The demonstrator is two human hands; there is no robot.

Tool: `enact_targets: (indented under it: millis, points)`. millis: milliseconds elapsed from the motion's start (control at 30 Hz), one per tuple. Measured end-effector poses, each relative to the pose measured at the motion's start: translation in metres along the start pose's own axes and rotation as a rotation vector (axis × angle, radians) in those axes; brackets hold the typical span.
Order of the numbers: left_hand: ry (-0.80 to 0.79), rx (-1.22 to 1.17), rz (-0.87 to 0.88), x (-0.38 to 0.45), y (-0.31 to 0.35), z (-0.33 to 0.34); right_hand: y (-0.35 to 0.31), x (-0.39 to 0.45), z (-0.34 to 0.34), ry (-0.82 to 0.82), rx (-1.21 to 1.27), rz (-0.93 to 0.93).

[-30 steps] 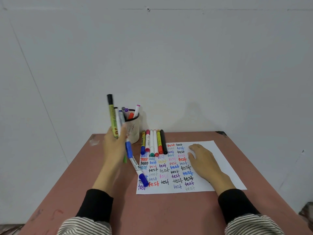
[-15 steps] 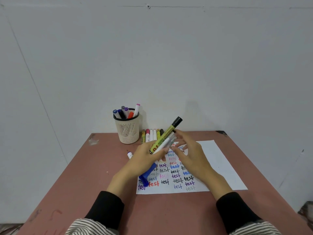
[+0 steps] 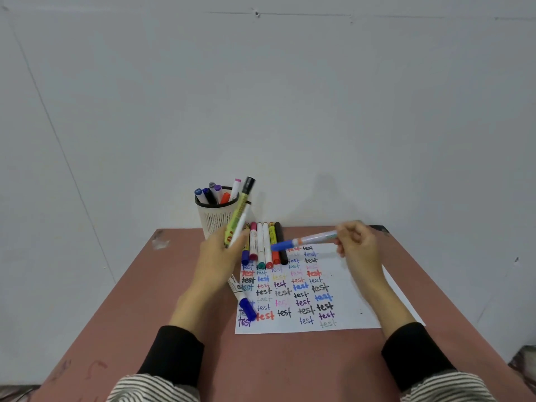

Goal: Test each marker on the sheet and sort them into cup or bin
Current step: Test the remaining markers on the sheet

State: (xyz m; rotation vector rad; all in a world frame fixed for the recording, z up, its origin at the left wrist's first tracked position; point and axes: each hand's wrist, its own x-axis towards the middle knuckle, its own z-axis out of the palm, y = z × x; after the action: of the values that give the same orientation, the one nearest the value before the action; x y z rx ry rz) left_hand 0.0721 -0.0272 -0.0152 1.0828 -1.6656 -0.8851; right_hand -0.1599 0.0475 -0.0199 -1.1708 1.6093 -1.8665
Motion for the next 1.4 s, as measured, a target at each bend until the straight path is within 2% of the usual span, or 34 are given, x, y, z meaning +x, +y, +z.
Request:
enact_targets:
  millis: [33,100,233,400,467,533,633,700,767,833,900,1067,1334,1400]
  points:
    - [0.044,-0.018,-0.009,0.001,-0.002,-0.003,0.002,0.001,-0.002,0.087,-0.067,-0.014]
    - [0.071,0.066,0.000,0.000,-0.003,-0.004,0.009,0.000,0.000,0.145,-0.208,-0.011]
    - [0.047,0.419,0.066,-0.002,-0.008,-0.003,0.023,-0.005,0.015,0.007,-0.432,0.024]
    - [0.024,0.685,0.131,-0.004,-0.009,-0.001,0.028,-0.006,0.026,-0.192,-0.468,0.119]
    - [0.004,0.786,0.176,-0.005,-0.009,0.001,0.025,-0.008,0.025,-0.203,-0.499,0.106]
    - [-0.021,0.867,0.215,-0.006,-0.006,0.003,0.018,-0.009,0.021,-0.129,-0.568,0.001]
    - [-0.085,0.993,0.270,-0.007,-0.003,0.009,0.005,-0.014,0.018,-0.024,-0.613,-0.344]
    - [-0.146,1.022,0.300,-0.008,-0.002,0.012,-0.002,-0.018,0.019,-0.111,-0.664,-0.531]
    - [-0.199,1.053,0.322,-0.010,0.000,0.014,-0.002,-0.024,0.023,-0.294,-0.821,-0.631]
    - [-0.229,1.100,0.358,-0.012,0.003,0.017,0.005,-0.027,0.026,-0.440,-0.975,-0.677]
    - [-0.240,1.125,0.394,-0.014,0.007,0.021,0.007,-0.030,0.031,-0.519,-1.055,-0.674]
    - [-0.253,1.097,0.461,-0.017,0.008,0.030,-0.001,-0.035,0.036,-0.510,-1.105,-0.618]
    - [-0.118,1.035,0.556,-0.010,-0.003,0.028,0.000,-0.032,0.035,-0.467,-1.234,-0.570]
    - [-0.067,1.008,0.527,-0.006,-0.006,0.019,0.001,-0.027,0.028,-0.418,-1.242,-0.539]
